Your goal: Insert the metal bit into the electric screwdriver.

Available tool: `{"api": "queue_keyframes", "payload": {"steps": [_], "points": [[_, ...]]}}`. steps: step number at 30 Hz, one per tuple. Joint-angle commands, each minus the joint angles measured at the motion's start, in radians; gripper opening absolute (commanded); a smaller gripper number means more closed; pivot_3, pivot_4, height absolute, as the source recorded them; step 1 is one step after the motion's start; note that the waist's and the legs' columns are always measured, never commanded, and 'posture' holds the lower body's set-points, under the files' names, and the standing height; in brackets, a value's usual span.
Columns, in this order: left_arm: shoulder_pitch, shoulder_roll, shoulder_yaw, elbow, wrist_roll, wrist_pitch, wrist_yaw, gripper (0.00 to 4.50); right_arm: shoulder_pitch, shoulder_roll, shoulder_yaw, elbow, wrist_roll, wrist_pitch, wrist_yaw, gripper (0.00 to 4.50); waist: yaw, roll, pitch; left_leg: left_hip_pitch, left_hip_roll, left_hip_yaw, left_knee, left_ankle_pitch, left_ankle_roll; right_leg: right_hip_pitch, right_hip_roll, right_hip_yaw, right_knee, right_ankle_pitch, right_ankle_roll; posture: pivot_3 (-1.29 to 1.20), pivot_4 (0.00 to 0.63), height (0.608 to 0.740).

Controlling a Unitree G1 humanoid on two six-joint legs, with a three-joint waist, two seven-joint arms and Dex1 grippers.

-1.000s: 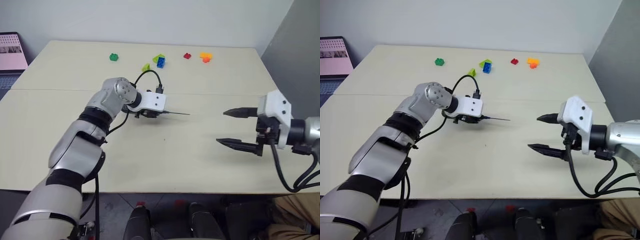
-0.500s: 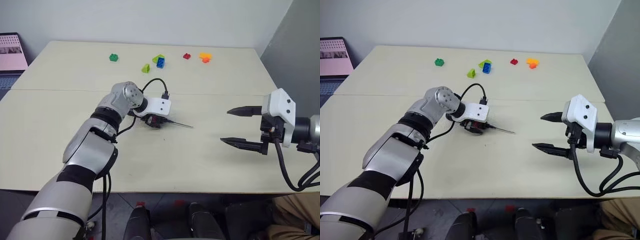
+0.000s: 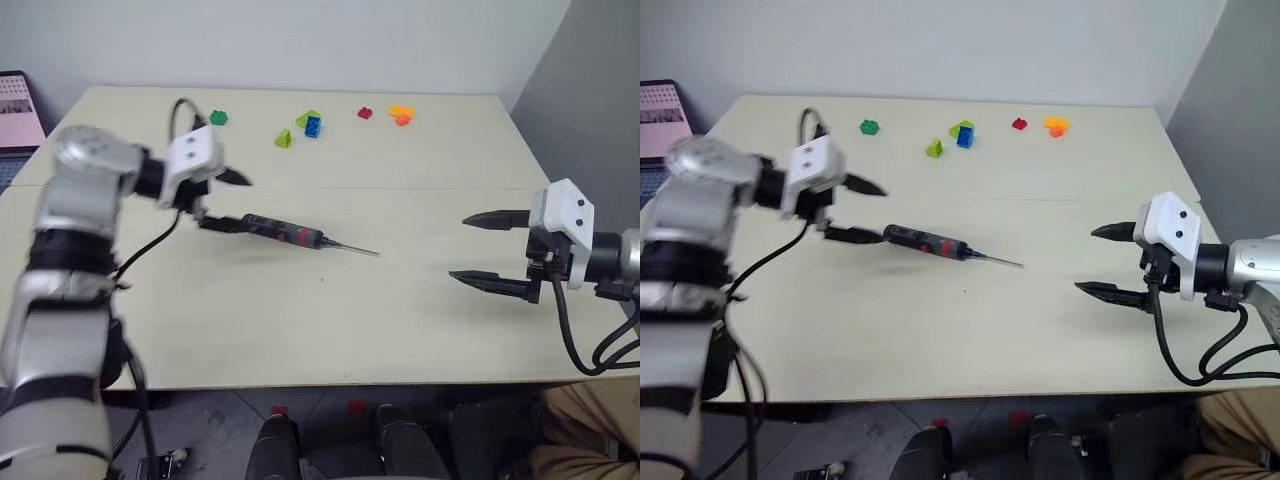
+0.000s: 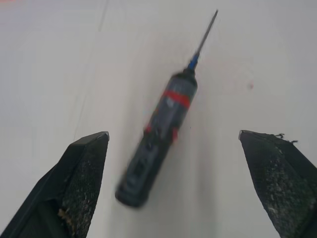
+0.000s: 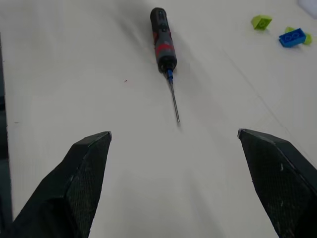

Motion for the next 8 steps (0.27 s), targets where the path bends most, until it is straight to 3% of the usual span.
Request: {"api": "queue_keyframes", "payload": {"steps": [1, 8], "points": [[0.16, 0.11, 0.122, -0.182, -0.073, 0.105, 0.029, 4.4, -0.008, -0.014, -0.04, 0.062, -0.004, -0.057, 0.067, 4.31, 0.001, 0.0, 0.0, 0.0, 0.0, 0.0, 0.0, 0.0, 0.0, 0.0, 0.0, 0.0, 0.0, 0.0, 0.0, 0.0, 0.15, 0.74], [0.33, 0.116, 0.214, -0.294, -0.155, 0.242, 0.14, 4.4, -0.049, -0.005, 0.011, 0.177, -0.057, -0.13, 0.126, 4.31, 0.028, 0.0, 0.0, 0.001, 0.0, 0.0, 0.006, 0.001, 0.0, 0.001, -0.001, 0.0, 0.004, -0.004, -0.003, 0.0, 0.15, 0.74]]}}
